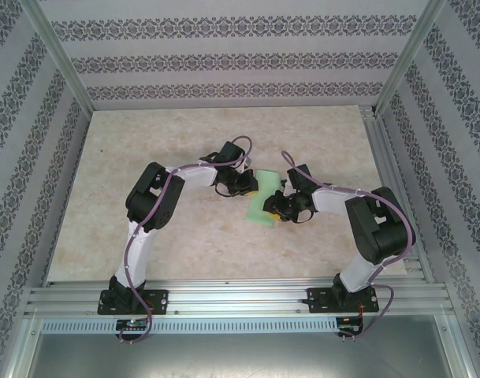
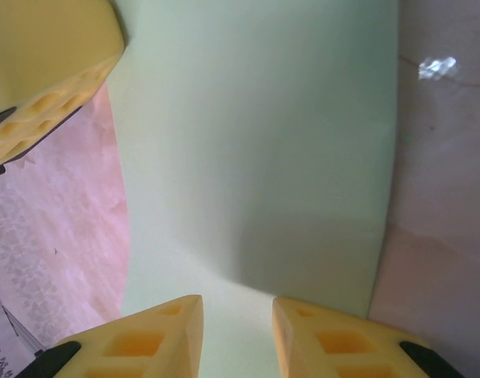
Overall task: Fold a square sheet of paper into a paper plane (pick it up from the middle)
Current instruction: Fold the square sheet of paper in half at the center of the table.
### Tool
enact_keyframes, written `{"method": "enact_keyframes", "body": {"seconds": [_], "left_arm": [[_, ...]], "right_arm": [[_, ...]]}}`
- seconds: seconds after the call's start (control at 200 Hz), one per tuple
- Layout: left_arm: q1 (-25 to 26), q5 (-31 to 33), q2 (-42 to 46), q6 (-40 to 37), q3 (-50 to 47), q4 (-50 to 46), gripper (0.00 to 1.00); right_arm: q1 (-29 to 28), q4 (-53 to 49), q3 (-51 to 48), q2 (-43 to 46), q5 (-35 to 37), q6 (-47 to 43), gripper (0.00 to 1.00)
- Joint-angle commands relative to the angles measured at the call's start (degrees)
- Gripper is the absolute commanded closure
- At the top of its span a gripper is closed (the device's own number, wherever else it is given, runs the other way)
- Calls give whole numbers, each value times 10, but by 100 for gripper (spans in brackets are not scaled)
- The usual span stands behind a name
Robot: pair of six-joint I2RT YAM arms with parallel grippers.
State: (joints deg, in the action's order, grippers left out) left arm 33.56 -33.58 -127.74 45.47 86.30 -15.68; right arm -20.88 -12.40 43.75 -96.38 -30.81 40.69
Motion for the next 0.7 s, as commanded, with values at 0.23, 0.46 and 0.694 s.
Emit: {"method": "enact_keyframes", "body": {"seconds": [0.23,0.46,0.694], "left_arm": [[9,9,-22,-13,5,-34,90],[10,9,-22,-12,4,-33,91],[9,9,-22,-13,2,-35,90]], "right_arm": [[-7,2,-22,73,-10,24,67],[-21,55,-59,34,-10,47,67],[-21,40,-69,10,5,40,68]]}}
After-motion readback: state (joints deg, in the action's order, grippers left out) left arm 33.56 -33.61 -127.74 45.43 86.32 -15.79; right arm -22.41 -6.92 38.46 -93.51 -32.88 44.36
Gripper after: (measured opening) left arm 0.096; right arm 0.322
